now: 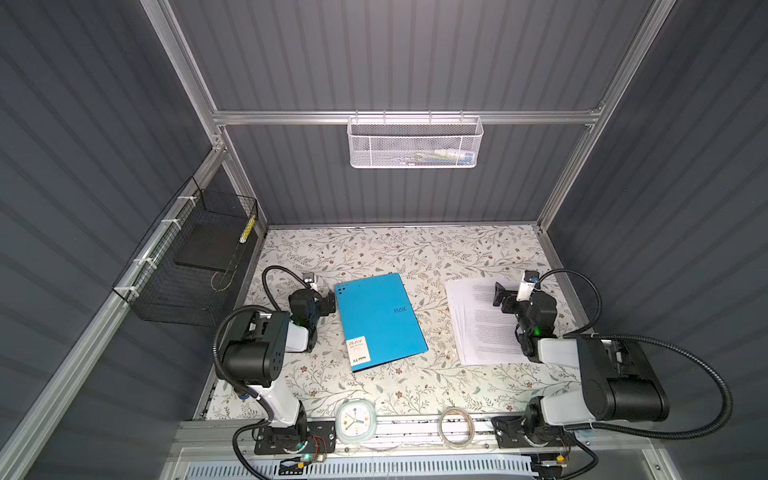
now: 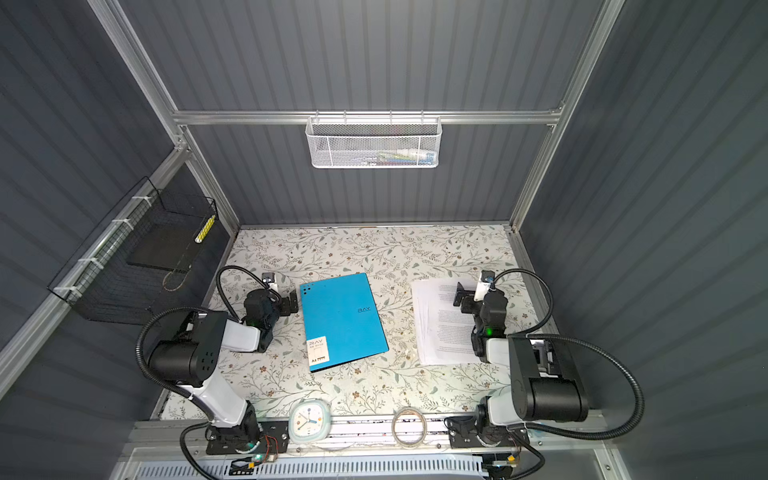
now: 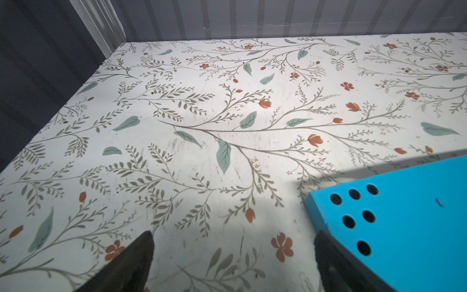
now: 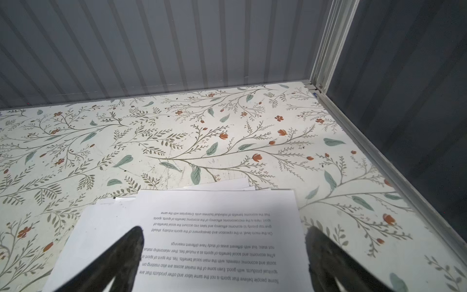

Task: Put the files into the folder

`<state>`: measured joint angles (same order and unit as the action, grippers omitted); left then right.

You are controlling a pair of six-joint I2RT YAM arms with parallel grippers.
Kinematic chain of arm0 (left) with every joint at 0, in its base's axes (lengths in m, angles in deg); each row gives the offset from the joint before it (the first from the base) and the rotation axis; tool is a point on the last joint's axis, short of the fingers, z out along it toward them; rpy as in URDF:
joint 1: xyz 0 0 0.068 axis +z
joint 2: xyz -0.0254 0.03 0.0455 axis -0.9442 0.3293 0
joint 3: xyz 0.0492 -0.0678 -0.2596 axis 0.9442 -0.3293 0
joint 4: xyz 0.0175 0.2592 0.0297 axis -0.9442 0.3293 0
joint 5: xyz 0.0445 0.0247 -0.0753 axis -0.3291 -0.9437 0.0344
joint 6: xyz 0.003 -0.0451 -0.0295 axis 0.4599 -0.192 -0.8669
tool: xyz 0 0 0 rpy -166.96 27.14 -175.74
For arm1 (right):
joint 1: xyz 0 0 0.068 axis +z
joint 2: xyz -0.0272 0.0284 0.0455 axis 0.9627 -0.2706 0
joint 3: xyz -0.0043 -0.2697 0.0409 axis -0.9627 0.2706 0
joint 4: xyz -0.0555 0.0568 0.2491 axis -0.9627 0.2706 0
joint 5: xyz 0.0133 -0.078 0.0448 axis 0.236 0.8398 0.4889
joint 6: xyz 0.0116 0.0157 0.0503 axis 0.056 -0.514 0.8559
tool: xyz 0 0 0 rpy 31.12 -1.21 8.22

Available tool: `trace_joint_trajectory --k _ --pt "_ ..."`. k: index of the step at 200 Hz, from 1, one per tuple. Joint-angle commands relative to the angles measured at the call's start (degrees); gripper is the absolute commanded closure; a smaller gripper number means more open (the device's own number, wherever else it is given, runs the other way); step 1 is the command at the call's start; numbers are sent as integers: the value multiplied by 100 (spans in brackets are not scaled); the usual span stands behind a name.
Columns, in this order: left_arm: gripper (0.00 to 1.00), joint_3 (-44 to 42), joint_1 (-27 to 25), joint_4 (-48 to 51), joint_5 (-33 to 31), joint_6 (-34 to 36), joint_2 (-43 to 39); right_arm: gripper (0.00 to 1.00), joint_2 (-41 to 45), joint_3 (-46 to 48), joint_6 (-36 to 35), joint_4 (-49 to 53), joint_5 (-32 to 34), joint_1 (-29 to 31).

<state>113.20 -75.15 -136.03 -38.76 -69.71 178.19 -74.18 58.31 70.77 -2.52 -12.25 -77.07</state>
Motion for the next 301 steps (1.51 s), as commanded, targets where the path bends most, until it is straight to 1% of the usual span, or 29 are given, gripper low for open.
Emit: trace_joint_trajectory --k 1,236,267,278,293,301 --pt "1 79 42 -55 23 107 -24 1 -32 -79 -13 -98 23 -23" --pt "1 107 43 -11 51 117 -17 1 -67 -162 58 17 -108 -109" --pt "1 106 42 -2 54 118 -17 1 -63 -172 114 40 -349 -216" --pt "1 90 43 -17 43 109 -26 1 -43 -146 106 10 -345 -221" --pt "1 104 43 -50 -73 71 -56 5 -32 -123 112 -56 -330 -220" --pt "1 164 42 161 -226 -7 -147 7 90 -218 123 257 -261 -203"
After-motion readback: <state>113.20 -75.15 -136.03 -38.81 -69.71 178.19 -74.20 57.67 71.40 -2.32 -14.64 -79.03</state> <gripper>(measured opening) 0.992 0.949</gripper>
